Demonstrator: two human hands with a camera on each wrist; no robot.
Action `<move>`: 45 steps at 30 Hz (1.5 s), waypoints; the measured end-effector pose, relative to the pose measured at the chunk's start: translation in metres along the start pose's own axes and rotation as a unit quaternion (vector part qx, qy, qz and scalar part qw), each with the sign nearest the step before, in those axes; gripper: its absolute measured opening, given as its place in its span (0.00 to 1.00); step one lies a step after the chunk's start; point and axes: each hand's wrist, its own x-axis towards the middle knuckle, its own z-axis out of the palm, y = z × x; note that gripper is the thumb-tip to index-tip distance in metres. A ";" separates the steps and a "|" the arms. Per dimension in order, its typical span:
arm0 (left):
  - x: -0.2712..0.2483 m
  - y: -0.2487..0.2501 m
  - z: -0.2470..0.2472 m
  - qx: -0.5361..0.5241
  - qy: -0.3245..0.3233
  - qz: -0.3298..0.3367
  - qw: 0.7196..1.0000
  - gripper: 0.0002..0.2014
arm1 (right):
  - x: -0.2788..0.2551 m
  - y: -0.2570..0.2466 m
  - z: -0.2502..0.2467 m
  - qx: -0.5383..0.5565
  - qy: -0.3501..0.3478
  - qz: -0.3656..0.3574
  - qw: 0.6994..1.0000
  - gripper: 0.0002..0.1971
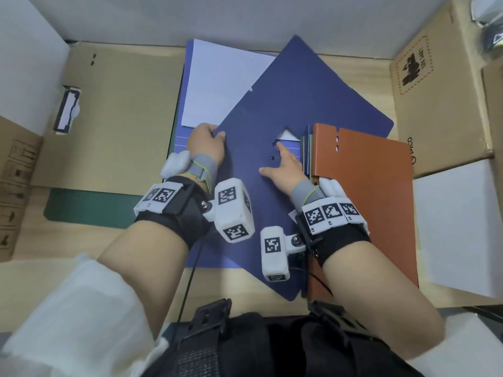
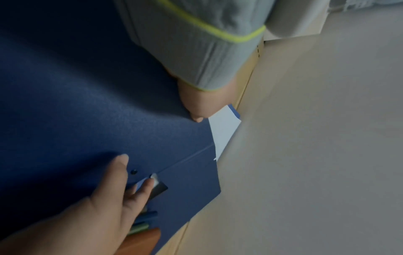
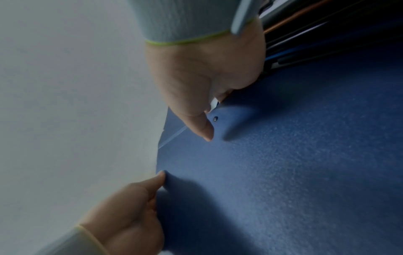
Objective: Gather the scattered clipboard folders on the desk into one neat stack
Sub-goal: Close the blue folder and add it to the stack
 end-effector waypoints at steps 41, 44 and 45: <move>-0.092 0.013 -0.075 -0.121 0.132 0.123 0.976 0.57 | -0.096 -0.097 -0.003 0.175 0.105 -0.323 0.924 0.28; -0.092 0.019 -0.077 -0.252 0.101 0.098 0.957 0.60 | -0.106 -0.101 -0.010 0.157 0.081 -0.340 0.924 0.28; -0.109 0.022 -0.088 -0.291 0.086 0.086 0.949 0.61 | -0.110 -0.103 -0.012 0.168 0.078 -0.331 0.925 0.27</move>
